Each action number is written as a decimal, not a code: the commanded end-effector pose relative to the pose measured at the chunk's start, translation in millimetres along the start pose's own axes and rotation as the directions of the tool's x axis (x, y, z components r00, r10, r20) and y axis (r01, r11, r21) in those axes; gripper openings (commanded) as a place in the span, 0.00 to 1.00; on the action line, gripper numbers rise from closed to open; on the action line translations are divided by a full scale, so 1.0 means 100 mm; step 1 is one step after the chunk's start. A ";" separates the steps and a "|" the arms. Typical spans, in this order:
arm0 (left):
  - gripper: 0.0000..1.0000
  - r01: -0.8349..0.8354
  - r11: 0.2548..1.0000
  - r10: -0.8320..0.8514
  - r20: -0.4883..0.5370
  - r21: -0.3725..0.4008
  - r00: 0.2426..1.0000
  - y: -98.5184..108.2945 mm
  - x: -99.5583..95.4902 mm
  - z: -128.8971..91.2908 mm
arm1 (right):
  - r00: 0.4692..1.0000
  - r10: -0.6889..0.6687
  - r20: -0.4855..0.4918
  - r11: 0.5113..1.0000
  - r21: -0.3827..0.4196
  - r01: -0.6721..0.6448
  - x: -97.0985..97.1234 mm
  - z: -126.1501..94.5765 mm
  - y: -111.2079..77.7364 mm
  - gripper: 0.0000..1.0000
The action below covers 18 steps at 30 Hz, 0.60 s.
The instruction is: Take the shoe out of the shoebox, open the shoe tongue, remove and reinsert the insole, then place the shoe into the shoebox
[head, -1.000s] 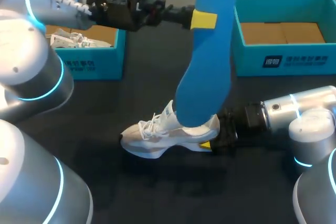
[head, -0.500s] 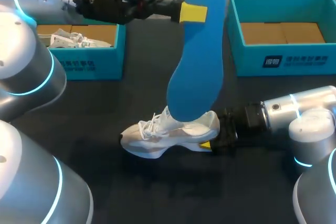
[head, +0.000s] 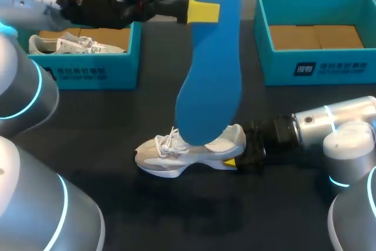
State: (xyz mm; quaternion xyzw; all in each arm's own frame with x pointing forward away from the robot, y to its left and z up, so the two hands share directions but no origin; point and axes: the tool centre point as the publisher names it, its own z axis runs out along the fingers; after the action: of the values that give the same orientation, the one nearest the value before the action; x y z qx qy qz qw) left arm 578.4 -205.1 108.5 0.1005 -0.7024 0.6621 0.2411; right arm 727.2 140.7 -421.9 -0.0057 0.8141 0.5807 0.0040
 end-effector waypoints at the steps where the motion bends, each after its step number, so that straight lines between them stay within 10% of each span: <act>1: 0.00 0.016 1.000 -0.016 0.009 -0.001 1.000 0.03 0.03 -0.13 | 1.000 -0.001 0.001 1.000 0.002 0.001 0.01 0.02 -0.02 0.00; 18: 0.00 0.050 0.999 -0.050 0.025 0.003 0.998 -0.02 -0.04 -0.18 | 1.000 -0.001 0.001 1.000 0.002 0.001 0.01 0.02 -0.02 0.00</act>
State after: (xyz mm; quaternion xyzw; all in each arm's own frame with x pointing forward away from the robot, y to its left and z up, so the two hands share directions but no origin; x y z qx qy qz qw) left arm 588.0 -187.6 106.4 0.1250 -0.7004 0.6568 0.2499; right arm 727.1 140.7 -421.8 -0.0057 0.8141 0.5807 0.0040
